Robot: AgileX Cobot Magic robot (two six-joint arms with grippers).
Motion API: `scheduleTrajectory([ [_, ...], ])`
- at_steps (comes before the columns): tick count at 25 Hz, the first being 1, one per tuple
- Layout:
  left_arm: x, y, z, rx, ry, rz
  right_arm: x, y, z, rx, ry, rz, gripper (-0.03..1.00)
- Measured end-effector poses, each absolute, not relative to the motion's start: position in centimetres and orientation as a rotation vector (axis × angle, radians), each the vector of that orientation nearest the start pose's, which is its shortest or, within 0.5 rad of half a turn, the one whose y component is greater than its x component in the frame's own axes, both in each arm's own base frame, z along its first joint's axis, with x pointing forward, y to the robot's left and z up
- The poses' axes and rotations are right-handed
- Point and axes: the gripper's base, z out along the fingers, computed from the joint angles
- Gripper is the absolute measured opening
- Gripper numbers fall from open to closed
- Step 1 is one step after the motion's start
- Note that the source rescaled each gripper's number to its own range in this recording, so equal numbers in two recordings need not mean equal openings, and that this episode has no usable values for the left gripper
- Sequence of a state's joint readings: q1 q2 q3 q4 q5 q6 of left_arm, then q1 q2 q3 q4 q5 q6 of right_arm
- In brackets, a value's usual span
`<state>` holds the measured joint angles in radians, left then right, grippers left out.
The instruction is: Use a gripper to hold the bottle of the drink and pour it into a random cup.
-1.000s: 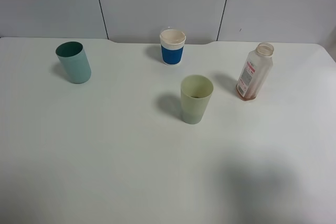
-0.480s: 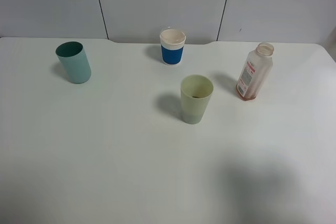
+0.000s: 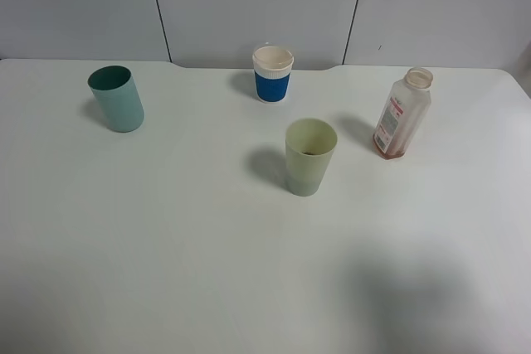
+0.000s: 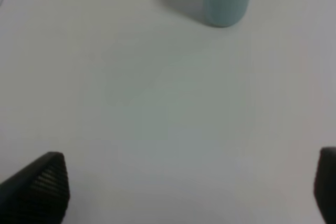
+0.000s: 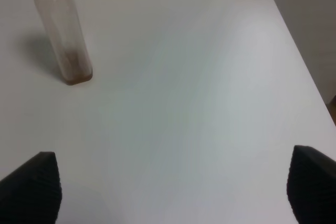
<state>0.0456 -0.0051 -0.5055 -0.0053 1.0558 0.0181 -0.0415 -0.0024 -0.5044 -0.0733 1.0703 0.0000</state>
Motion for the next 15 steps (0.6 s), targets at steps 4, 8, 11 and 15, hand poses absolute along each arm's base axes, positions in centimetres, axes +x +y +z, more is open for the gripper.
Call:
scheduleTrajectory([
  [4,-0.61,-0.07,27.92,-0.028,2.029,0.034,-0.65,-0.56,27.79,0.047,2.046,-0.114,0.91],
  [8,-0.61,-0.07,27.92,-0.028,2.029,0.034,-0.65,-0.56,27.79,0.047,2.046,-0.114,0.91],
  [11,-0.61,-0.07,27.92,-0.028,2.029,0.034,-0.65,-0.56,27.79,0.047,2.046,-0.114,0.91],
  [15,-0.61,-0.07,27.92,-0.028,2.029,0.034,-0.65,-0.56,27.79,0.047,2.046,-0.114,0.91],
])
